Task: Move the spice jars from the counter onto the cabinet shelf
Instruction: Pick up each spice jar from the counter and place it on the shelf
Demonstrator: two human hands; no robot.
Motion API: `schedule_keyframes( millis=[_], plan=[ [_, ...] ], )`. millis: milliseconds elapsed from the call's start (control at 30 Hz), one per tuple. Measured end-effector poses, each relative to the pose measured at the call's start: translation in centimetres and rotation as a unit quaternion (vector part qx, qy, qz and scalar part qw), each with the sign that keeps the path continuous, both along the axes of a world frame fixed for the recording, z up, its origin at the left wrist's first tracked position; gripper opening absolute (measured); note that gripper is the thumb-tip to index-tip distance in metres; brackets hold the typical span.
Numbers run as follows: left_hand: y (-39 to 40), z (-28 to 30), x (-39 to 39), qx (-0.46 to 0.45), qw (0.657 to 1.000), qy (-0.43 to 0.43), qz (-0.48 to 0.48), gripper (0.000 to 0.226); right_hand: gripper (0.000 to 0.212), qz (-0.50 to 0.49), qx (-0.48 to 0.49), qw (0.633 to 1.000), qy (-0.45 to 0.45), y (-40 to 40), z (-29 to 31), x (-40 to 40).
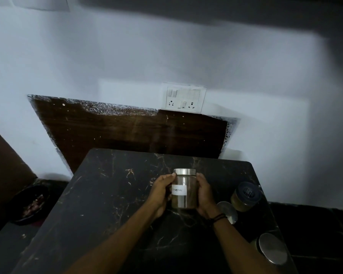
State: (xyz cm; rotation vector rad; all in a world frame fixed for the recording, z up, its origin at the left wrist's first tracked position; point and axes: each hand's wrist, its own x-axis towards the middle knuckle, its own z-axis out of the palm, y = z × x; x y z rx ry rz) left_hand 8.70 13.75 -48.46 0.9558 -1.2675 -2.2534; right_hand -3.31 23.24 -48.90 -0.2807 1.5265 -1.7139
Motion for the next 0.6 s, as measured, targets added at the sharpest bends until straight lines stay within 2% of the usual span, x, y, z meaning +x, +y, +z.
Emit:
schedule_keyframes(
  millis=[167,267,333,467,600],
  plan=[
    [-2.0,4.4,-2.2,-0.010,0.998,0.056,0.038,0.043,0.036,-0.019,-0.060,0.995,0.074,-2.1,5.1,-1.3],
    [-3.6,9.2,-3.7,-0.061,0.992,0.094,0.052,0.048,0.026,-0.012,-0.129,0.986,0.101,-3.4,9.6,-2.5],
    [-4.4,12.6,-4.4,-0.096,0.986,0.122,0.057,0.043,0.023,-0.004,-0.165,0.978,0.128,-3.9,12.9,-3.2],
    [-5.5,18.8,-5.9,-0.137,0.970,0.188,0.070,0.021,0.037,0.030,-0.221,0.956,0.191,-4.7,18.9,-4.1],
    [-5.8,26.0,-7.0,-0.198,0.952,0.216,0.094,0.020,0.043,0.040,-0.251,0.933,0.257,-5.1,26.2,-4.8]
  ],
)
